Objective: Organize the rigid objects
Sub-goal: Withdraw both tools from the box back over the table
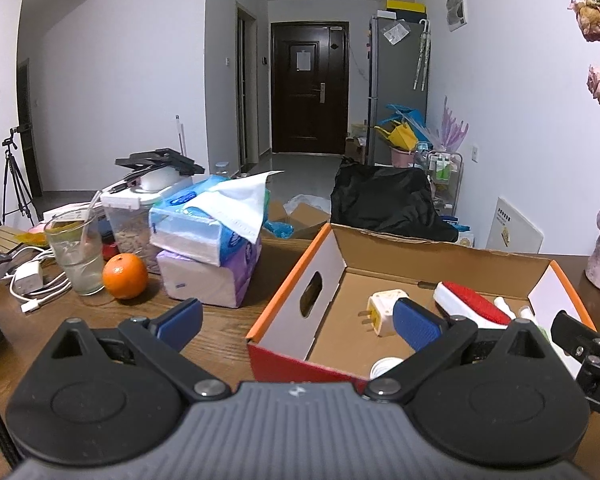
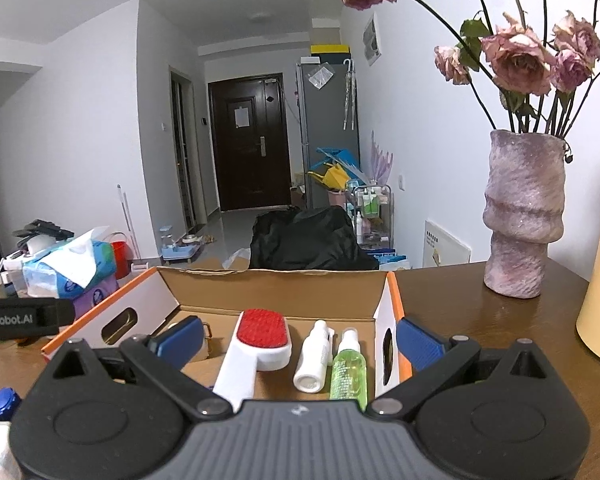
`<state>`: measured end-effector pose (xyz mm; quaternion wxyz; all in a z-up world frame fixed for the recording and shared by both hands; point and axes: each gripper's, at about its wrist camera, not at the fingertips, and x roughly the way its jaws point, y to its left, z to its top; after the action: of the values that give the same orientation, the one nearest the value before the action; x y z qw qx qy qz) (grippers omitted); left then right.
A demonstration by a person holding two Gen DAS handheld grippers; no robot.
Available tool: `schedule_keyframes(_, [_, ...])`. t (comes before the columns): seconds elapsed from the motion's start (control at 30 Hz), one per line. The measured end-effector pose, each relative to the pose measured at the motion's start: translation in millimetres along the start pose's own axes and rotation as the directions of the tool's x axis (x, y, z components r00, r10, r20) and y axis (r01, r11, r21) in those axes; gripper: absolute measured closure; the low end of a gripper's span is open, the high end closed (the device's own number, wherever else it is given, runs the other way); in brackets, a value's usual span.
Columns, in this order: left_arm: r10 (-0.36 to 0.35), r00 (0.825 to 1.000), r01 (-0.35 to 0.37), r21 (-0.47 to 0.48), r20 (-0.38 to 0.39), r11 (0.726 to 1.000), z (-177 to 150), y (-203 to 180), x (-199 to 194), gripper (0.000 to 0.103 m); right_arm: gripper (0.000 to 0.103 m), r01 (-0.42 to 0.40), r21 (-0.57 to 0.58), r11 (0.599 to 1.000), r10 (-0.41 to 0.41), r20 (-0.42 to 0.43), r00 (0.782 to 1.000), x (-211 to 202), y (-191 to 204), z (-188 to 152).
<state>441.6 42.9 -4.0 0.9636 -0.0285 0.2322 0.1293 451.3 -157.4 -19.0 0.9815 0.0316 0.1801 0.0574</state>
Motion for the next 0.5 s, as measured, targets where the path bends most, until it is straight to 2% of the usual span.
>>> schedule_keyframes(0.5, [0.016, 1.0, -0.016, 0.009, -0.003, 1.0, -23.8, 24.2, -30.9, 0.0, 0.0, -0.024, -0.026, 0.999, 0.024, 0.01, 1.0, -39.2, 12.4, -14.4])
